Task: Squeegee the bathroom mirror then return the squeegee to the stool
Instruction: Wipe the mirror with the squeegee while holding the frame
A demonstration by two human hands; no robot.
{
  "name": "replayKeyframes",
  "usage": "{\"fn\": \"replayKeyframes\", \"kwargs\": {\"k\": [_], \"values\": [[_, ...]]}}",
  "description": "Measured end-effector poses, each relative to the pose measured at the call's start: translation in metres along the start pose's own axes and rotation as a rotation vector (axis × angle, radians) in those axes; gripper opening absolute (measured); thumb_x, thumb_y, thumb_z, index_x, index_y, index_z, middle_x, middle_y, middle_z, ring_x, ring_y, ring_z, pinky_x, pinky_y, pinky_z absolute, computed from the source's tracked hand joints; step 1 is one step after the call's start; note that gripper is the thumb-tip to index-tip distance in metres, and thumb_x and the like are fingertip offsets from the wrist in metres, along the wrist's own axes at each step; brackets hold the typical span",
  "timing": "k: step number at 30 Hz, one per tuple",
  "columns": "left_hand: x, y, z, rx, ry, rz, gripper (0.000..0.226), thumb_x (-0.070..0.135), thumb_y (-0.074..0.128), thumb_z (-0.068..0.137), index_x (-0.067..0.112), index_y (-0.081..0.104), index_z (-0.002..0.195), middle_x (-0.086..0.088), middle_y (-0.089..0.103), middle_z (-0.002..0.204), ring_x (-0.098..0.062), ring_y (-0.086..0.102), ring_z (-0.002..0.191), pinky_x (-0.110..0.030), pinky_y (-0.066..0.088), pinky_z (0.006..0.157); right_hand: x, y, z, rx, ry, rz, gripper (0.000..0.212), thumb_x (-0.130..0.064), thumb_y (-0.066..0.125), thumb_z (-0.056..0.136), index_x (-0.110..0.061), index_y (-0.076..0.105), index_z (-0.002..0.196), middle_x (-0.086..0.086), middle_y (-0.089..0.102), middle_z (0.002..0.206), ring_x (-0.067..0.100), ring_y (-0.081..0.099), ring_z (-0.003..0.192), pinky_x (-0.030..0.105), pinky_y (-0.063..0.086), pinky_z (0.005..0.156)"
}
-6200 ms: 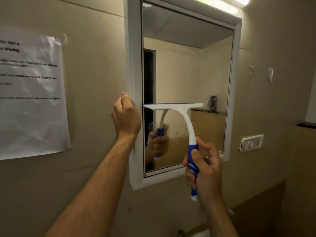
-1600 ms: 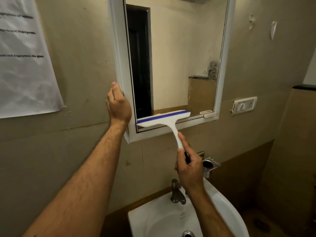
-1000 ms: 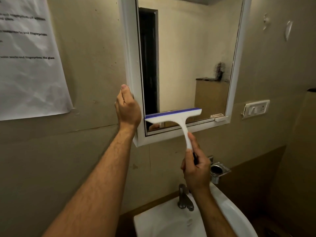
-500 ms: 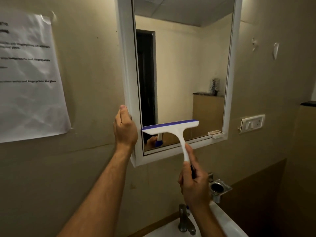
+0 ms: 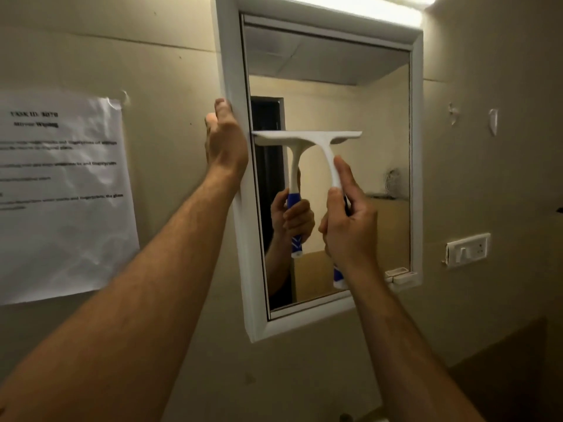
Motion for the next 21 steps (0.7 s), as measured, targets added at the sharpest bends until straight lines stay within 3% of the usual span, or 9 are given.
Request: {"fn": "replayKeyframes", "kwargs": {"k": [3,6,8,10,12,13,16,18,21], "values": [[0.019,0.007,0.024,0.046,0.021,0.029,0.051,0.04,0.016,0.102,0.012,0.042,0.136,-0.009,0.05,0.132,-0.018,0.048,0.115,-0.028,0.034,0.085,-0.02,0.008,0.038,0.023,-0.046,0.004,0.04,-0.033,0.04,0.102,-0.048,0.042,0.139,0.014,0.059,0.132,-0.002,0.058,0.065,0.013,0.049,0.059],[0.022,0.008,0.031,0.095,0.054,0.12,0.05,0.036,0.013,0.103,0.011,0.037,0.14,-0.012,0.053,0.126,-0.018,0.053,0.107,-0.019,0.039,0.091,-0.045,0.015,0.074,0.048,-0.097,-0.009,0.04,-0.03,0.039,0.103,-0.042,0.042,0.141,0.009,0.061,0.121,-0.002,0.058,0.053,0.011,0.044,0.048],[0.021,0.008,0.029,0.092,0.115,0.207,0.046,0.025,0.011,0.105,0.009,0.029,0.143,-0.005,0.048,0.103,-0.001,0.049,0.077,0.009,0.033,0.071,-0.059,0.019,0.092,0.054,-0.12,-0.002,0.04,-0.03,0.039,0.103,-0.04,0.042,0.142,0.004,0.059,0.106,-0.001,0.055,0.047,0.012,0.043,0.044],[0.019,0.008,0.025,0.097,0.152,0.271,0.044,0.018,0.008,0.105,0.008,0.028,0.143,0.0,0.038,0.096,0.008,0.03,0.062,0.012,0.026,0.052,-0.066,0.023,0.1,0.058,-0.135,0.001,0.041,-0.031,0.039,0.103,-0.04,0.04,0.143,0.001,0.059,0.098,-0.001,0.053,0.046,0.013,0.043,0.044],[0.022,0.007,0.024,0.107,0.168,0.341,0.044,0.017,0.009,0.105,0.008,0.027,0.144,-0.004,0.047,0.103,0.003,0.041,0.076,0.011,0.029,0.053,-0.064,0.026,0.097,0.058,-0.15,-0.016,0.041,-0.03,0.039,0.103,-0.04,0.039,0.144,-0.003,0.059,0.09,-0.002,0.054,0.047,0.012,0.043,0.044],[0.021,0.006,0.025,0.126,0.175,0.379,0.043,0.015,0.01,0.105,0.007,0.024,0.145,-0.009,0.052,0.115,-0.005,0.048,0.091,0.008,0.035,0.068,-0.06,0.025,0.091,0.052,-0.154,-0.018,0.042,-0.03,0.038,0.104,-0.04,0.038,0.144,-0.007,0.058,0.085,-0.001,0.054,0.046,0.012,0.043,0.044],[0.017,0.004,0.027,0.191,0.207,0.447,0.044,0.005,0.017,0.102,0.002,0.014,0.147,-0.023,0.048,0.132,-0.03,0.049,0.119,-0.029,0.039,0.1,-0.037,0.018,0.064,0.026,-0.144,-0.023,0.043,-0.031,0.038,0.104,-0.045,0.037,0.144,-0.012,0.057,0.067,0.002,0.052,0.046,0.014,0.044,0.046],[0.015,0.006,0.028,0.218,0.214,0.411,0.046,0.001,0.02,0.101,-0.001,0.012,0.146,-0.027,0.048,0.131,-0.035,0.049,0.119,-0.036,0.039,0.101,-0.026,0.015,0.046,0.001,-0.132,-0.016,0.043,-0.031,0.039,0.103,-0.048,0.036,0.142,-0.016,0.06,0.063,0.002,0.054,0.049,0.014,0.046,0.049],[0.016,0.006,0.025,0.227,0.21,0.359,0.043,0.004,0.019,0.102,-0.002,0.017,0.145,-0.024,0.05,0.129,-0.033,0.05,0.117,-0.025,0.038,0.096,-0.024,0.017,0.041,0.008,-0.123,-0.004,0.042,-0.03,0.04,0.103,-0.052,0.037,0.138,-0.017,0.058,0.065,-0.001,0.058,0.053,0.014,0.048,0.054]]}}
Point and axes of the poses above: each hand's wrist, its own z-axis towards the middle knuckle, its own y-axis out of the palm, x = y × z, the point moved 1 cm from there along z, towards the middle knuckle
